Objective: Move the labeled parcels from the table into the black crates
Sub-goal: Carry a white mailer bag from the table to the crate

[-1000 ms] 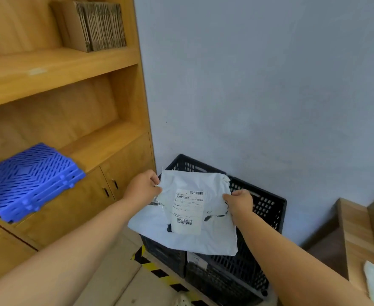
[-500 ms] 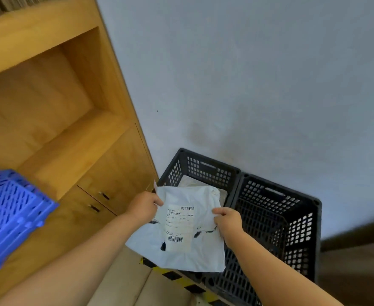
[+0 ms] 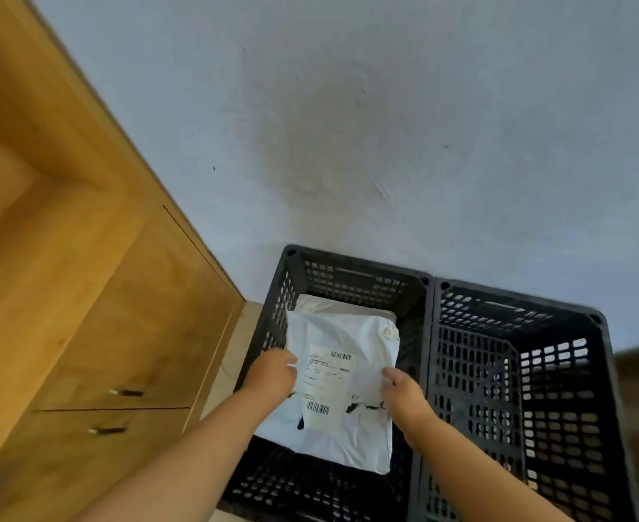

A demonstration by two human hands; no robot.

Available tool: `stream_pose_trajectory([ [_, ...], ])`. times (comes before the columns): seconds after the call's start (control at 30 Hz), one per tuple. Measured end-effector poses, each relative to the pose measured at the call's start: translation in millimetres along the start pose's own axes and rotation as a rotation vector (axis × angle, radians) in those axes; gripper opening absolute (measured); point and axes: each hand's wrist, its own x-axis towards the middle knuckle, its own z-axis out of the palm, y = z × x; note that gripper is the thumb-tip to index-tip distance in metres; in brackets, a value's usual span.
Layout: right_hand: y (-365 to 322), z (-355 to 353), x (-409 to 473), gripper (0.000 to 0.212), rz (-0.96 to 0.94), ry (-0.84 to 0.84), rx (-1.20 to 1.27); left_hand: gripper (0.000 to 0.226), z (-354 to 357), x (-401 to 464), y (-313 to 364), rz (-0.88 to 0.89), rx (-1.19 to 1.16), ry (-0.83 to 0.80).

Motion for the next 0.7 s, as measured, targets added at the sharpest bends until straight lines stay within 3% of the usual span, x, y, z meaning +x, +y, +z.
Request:
stream_pose_trajectory([
  [0.3, 22, 32, 132, 0.041, 0.096, 0.143, 0.022, 0.042, 49, 130, -31, -0.024, -0.012, -0.024],
  [0.47, 39, 46, 194, 0.02, 0.119, 0.184, 0.024, 0.045, 76, 180, -50, -0.062, 0.04, 0.005],
  [0.7, 51, 60, 233, 0.041, 0.055, 0.303, 0.013, 0.052, 99, 214, -62, 0.001, 0.203, 0.049],
])
